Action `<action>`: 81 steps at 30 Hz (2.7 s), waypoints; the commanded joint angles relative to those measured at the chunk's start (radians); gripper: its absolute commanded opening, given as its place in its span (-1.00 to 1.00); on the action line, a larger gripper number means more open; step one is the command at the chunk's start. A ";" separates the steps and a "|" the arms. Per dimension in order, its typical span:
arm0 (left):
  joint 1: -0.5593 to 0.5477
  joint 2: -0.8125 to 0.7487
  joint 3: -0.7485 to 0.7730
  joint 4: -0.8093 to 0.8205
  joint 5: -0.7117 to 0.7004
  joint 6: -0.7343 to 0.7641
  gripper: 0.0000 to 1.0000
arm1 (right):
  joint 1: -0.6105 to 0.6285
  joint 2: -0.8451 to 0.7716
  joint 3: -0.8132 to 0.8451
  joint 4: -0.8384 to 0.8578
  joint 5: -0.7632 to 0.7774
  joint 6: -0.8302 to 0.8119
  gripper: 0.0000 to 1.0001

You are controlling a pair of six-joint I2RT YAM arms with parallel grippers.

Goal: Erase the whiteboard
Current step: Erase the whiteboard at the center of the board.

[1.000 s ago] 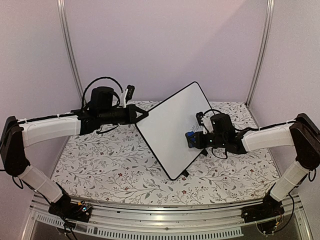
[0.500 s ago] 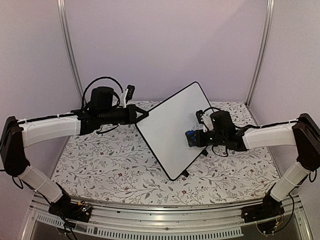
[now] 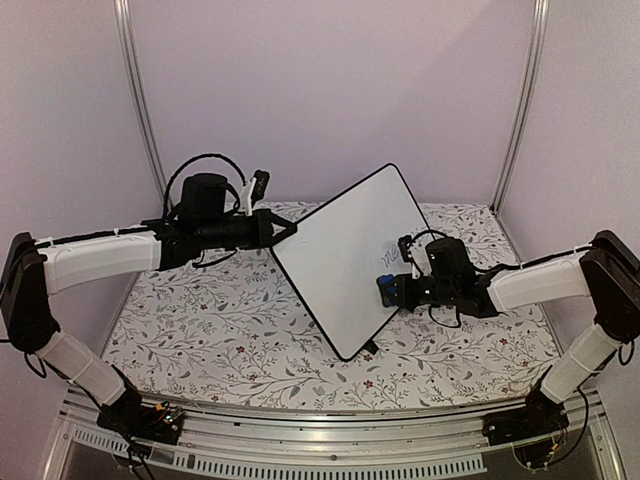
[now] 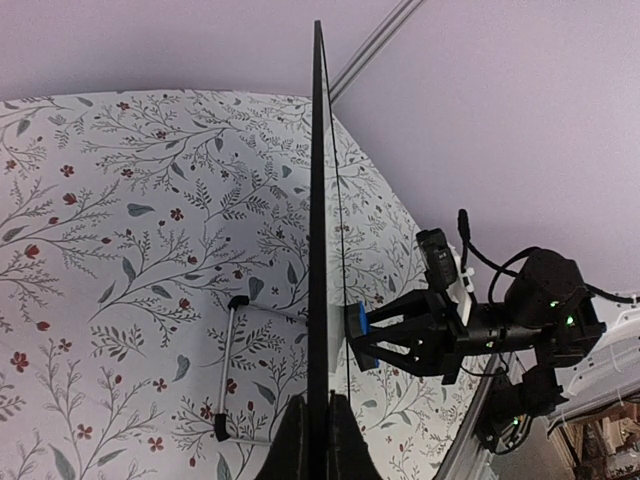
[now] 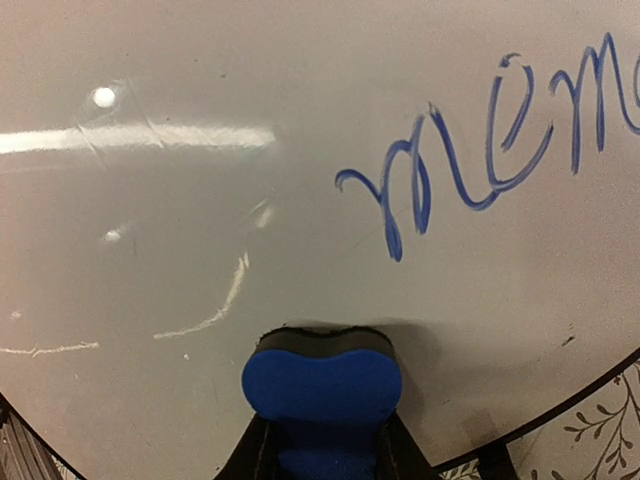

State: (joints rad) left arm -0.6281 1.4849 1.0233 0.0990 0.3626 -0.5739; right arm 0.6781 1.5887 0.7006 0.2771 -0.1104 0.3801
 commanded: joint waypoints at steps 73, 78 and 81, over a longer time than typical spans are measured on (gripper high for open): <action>-0.022 -0.025 -0.012 0.015 0.053 0.037 -1.00 | -0.003 0.016 -0.018 -0.035 -0.028 0.015 -0.70; -0.024 -0.025 -0.012 0.015 0.051 0.037 -1.00 | -0.003 0.016 -0.019 -0.033 -0.028 0.016 -0.70; -0.024 -0.025 -0.012 0.015 0.051 0.038 -1.00 | -0.003 0.016 -0.021 -0.032 -0.029 0.015 -0.70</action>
State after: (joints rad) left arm -0.6281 1.4837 1.0206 0.1001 0.3618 -0.5739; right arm 0.6777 1.5902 0.7071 0.2890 -0.1188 0.3859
